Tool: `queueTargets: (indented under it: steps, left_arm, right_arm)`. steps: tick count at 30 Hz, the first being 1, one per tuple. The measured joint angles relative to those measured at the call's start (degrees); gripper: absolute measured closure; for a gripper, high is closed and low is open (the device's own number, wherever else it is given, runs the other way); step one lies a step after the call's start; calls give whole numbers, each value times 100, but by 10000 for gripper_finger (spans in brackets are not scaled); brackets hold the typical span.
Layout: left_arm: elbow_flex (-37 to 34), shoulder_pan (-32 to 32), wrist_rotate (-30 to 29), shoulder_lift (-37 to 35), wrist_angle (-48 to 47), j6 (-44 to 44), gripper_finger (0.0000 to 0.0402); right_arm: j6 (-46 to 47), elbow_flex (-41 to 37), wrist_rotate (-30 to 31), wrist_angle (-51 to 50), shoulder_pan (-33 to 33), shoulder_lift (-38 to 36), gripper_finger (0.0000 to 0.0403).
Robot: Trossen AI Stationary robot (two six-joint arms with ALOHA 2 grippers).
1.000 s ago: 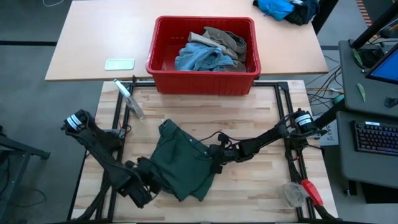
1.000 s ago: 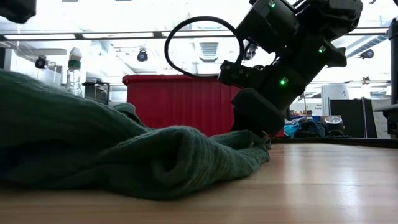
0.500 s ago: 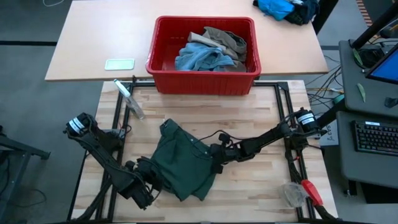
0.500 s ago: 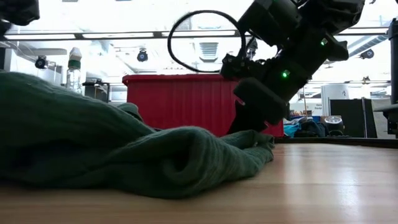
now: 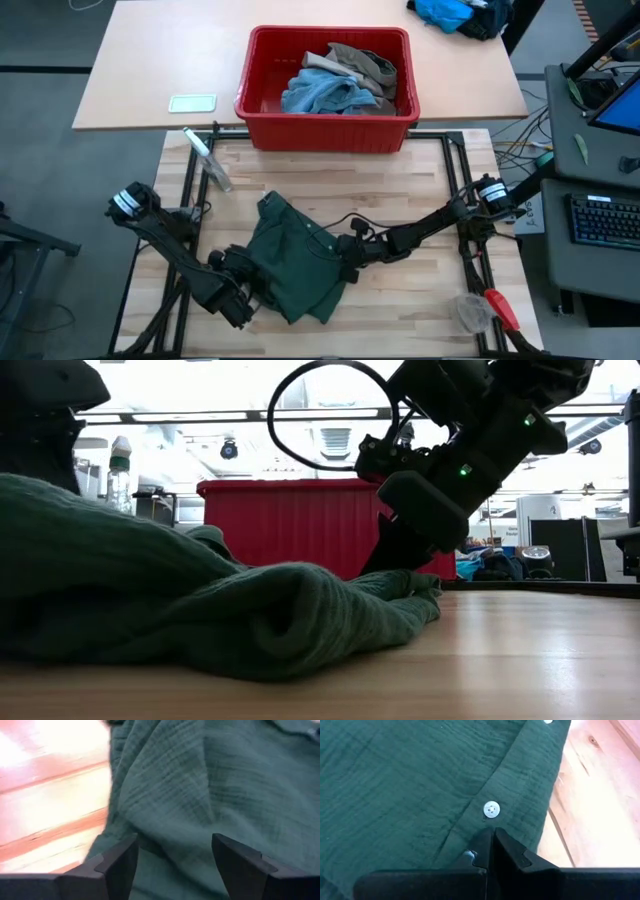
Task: Fold Laundry from Bin
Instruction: Fold the green polo shirt
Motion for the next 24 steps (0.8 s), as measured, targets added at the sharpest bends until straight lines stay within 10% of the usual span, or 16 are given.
queueTargets:
  steps: [24]
  left_arm:
    - [-4,337,-46,783,651,640,255]
  right_arm:
    - [63,8,0,7,0,-7,390]
